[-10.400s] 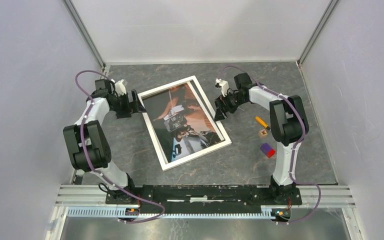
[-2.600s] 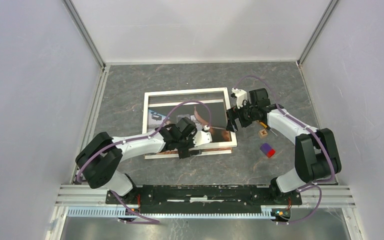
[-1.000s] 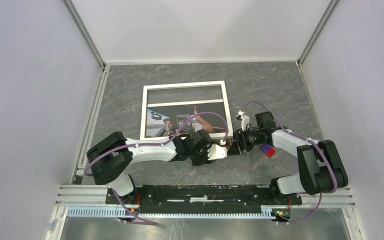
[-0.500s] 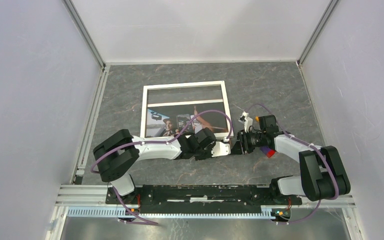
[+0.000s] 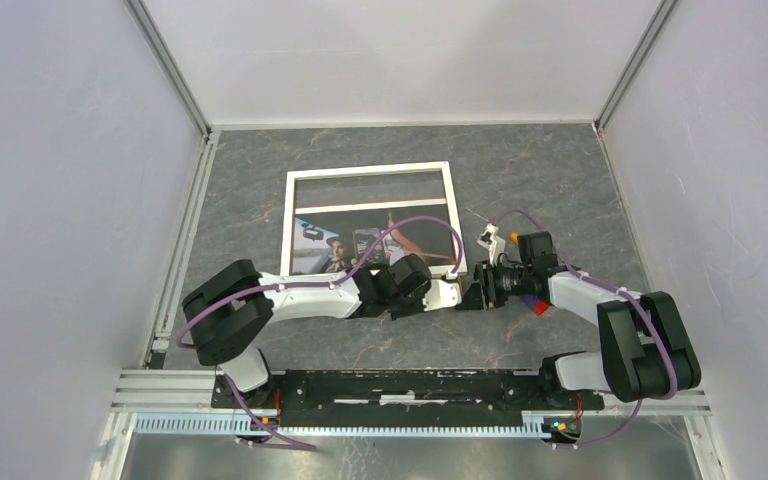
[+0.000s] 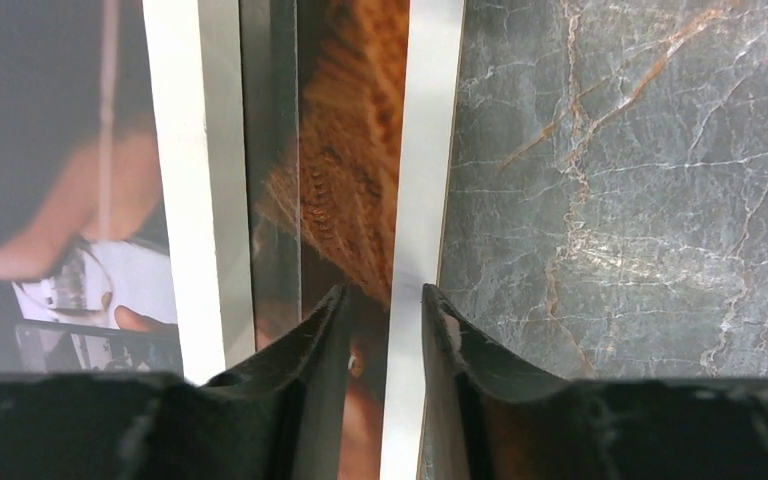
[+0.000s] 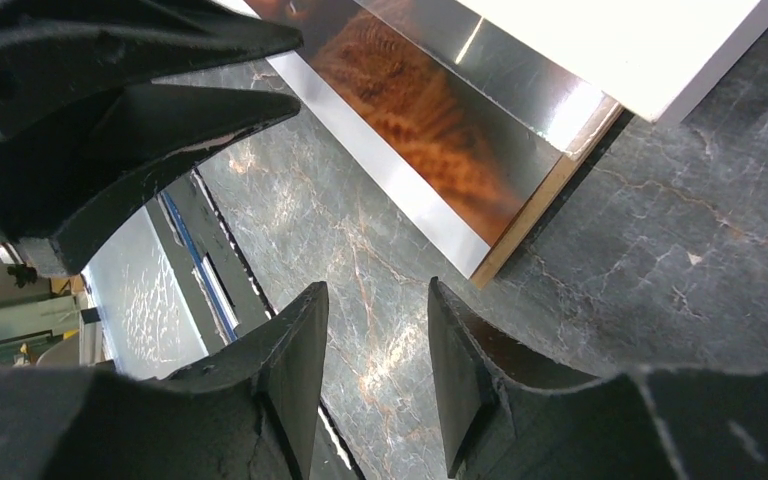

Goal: Take the photo out of the frame

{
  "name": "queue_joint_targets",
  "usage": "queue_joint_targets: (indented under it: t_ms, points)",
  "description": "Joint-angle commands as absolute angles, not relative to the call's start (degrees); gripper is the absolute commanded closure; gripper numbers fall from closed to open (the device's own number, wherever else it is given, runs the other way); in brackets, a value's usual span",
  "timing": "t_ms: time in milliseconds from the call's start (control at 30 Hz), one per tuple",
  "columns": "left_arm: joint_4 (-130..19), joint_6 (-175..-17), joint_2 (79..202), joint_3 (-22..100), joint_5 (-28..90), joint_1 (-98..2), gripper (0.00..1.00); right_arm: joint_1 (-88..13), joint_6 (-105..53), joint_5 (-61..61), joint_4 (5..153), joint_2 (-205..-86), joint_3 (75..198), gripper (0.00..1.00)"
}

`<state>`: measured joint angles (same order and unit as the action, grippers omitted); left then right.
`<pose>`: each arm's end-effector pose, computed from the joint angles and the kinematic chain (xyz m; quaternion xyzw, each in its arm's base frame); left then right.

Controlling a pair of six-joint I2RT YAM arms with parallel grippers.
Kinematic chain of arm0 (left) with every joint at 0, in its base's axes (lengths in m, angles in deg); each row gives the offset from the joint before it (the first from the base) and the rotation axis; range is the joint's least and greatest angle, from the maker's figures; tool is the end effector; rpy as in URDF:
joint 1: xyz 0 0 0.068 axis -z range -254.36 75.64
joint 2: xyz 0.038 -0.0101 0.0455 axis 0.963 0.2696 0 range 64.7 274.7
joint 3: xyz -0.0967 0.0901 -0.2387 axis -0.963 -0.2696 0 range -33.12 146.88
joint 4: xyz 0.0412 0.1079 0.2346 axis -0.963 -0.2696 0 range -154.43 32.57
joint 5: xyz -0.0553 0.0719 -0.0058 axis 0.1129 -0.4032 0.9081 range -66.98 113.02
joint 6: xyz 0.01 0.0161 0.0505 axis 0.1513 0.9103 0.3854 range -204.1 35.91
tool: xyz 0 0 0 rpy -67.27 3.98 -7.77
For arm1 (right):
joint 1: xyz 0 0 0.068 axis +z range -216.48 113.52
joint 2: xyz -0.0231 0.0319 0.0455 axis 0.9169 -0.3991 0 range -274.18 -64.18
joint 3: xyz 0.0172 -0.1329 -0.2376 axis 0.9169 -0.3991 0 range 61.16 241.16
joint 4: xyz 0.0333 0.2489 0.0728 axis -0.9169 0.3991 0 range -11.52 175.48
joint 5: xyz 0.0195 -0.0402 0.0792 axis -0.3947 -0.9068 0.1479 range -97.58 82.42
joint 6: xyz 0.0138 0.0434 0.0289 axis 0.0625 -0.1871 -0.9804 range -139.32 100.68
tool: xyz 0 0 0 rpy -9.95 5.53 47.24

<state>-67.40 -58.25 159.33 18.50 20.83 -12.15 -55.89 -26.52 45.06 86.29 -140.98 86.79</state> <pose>0.1538 -0.2890 0.1659 0.6546 0.6859 -0.0818 0.3072 0.2006 0.0662 0.1352 -0.1440 0.8598 0.4591 0.1707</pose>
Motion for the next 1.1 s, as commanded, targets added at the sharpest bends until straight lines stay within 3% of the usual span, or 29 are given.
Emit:
queue_joint_targets:
  t_ms: [0, 67, 333, 600, 733, 1067]
  points:
    - [-64.7, -60.85, 156.37, 20.37, 24.1, -12.08, 0.54, -56.07, -27.2, 45.94, 84.68, -140.82, 86.22, 0.53]
    - [-64.1, -61.65, 157.27, 21.04, 26.67, -11.97, 0.47, -56.18, -27.67, 46.33, 84.38, -140.86, 86.21, 0.52]
    - [-61.73, -61.6, 163.94, 25.73, 24.57, -10.65, 0.44, -57.63, -28.54, 46.48, 83.93, -140.92, 85.52, 0.52]
    - [-59.24, -61.62, 167.07, 26.59, 21.52, -9.63, 0.18, -59.54, -29.61, 46.57, 83.2, -142.5, 85.33, 0.51]
    - [-58.66, -61.83, 168.56, 27.52, 18.43, -9.63, 0.19, -59.48, -29.49, 46.47, 83.24, -142.65, 85.02, 0.5]
    - [-59.62, -62.6, 167.23, 28.23, 19.27, -10.29, 0.3, -59.51, -29.22, 46.12, 83.51, -143.01, 84.93, 0.51]
